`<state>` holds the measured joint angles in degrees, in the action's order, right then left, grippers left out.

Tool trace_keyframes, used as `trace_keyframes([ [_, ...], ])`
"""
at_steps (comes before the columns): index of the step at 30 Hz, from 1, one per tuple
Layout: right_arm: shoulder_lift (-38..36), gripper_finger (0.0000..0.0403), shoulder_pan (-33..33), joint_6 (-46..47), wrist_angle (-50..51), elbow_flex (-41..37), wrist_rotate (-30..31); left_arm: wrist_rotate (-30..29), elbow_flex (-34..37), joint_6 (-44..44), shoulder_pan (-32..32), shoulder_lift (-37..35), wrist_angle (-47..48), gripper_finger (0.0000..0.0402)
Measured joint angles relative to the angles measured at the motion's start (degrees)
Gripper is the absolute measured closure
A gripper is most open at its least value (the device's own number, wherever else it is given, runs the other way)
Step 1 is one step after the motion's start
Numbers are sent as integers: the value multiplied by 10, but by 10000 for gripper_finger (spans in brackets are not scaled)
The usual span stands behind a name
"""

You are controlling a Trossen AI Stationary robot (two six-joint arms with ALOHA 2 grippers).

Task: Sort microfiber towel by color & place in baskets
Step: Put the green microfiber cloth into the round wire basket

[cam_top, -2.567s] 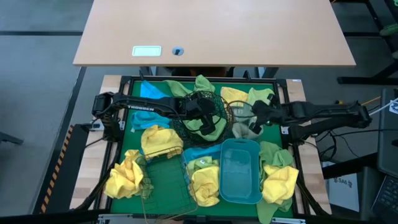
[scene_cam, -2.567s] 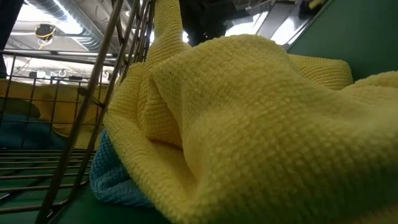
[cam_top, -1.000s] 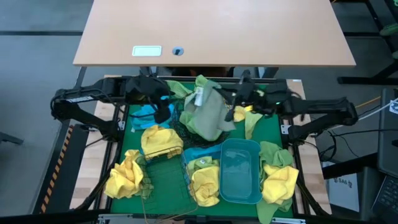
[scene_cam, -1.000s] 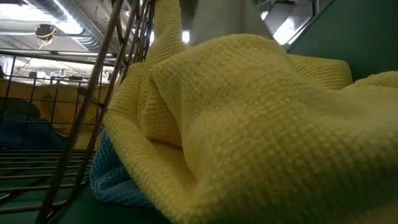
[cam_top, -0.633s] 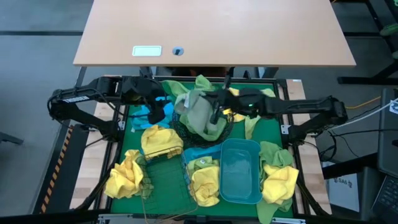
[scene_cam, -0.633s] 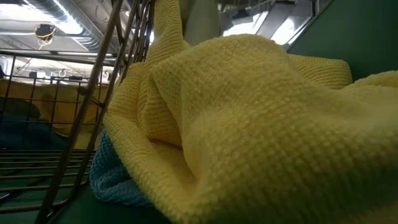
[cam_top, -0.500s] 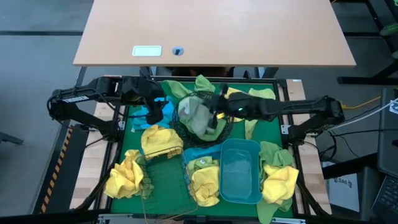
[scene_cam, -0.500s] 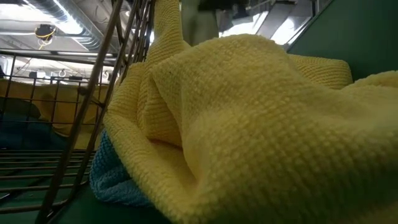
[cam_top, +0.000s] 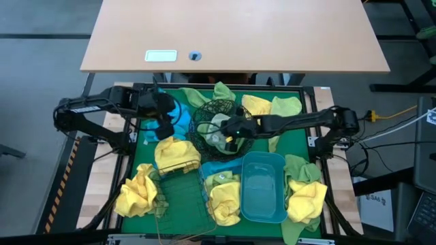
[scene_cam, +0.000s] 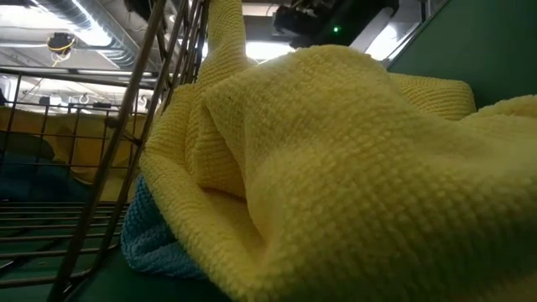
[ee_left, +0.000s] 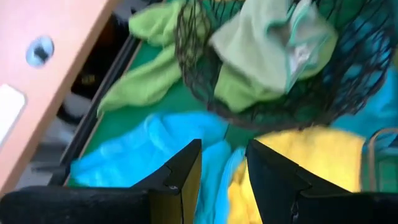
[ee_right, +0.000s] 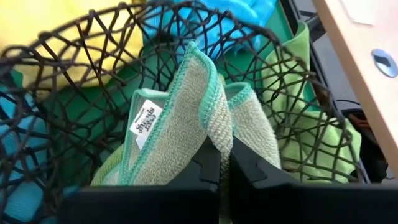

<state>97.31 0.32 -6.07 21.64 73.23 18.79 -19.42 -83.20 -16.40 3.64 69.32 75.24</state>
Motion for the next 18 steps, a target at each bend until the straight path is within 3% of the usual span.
trace_keyframes([
  [8,4,382,0,0,0,0,0,30,95,-26,27,0,8,279],
  [18,4,255,0,0,17,0,-4,41,216,-26,75,0,6,279],
])
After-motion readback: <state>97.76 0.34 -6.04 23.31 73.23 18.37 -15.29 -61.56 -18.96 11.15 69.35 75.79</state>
